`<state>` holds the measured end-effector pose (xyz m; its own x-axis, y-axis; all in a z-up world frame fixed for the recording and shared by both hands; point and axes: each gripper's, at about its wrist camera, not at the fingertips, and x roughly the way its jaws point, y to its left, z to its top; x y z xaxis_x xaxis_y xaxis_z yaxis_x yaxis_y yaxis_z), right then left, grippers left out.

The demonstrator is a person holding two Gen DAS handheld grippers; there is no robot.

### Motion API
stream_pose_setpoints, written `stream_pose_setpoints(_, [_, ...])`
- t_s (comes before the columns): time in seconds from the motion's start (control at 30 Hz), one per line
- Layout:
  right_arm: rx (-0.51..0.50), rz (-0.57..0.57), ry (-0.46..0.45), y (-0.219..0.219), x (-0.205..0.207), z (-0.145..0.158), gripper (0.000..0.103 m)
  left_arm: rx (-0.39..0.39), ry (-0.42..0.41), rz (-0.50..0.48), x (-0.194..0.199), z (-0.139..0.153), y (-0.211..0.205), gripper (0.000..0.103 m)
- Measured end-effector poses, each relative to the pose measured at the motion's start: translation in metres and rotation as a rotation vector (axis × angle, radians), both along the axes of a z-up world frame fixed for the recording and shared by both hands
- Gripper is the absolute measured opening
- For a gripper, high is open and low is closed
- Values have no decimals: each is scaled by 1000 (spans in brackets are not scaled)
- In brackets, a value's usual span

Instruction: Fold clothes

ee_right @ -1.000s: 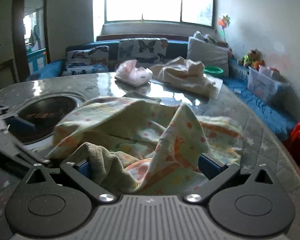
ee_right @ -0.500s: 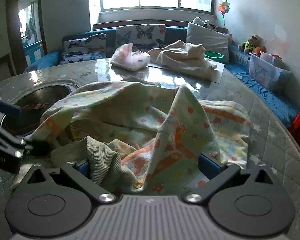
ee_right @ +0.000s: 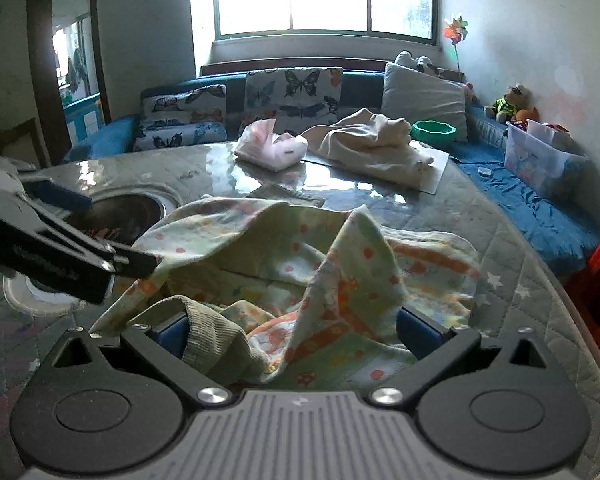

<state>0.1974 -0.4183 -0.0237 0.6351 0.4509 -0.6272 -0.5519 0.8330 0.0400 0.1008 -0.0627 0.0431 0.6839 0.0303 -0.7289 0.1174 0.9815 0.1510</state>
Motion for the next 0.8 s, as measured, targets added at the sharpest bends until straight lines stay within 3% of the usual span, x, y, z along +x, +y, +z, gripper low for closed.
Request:
stream_pose_setpoints(0.4, [19,8,36,-5,-7,-2,103,21,54,-15,-3,-16,-7,103])
stream_pose_setpoints(0.8, [-22,45,20,-9,-17,13,103,28,62,-25,2,-12,-7,103])
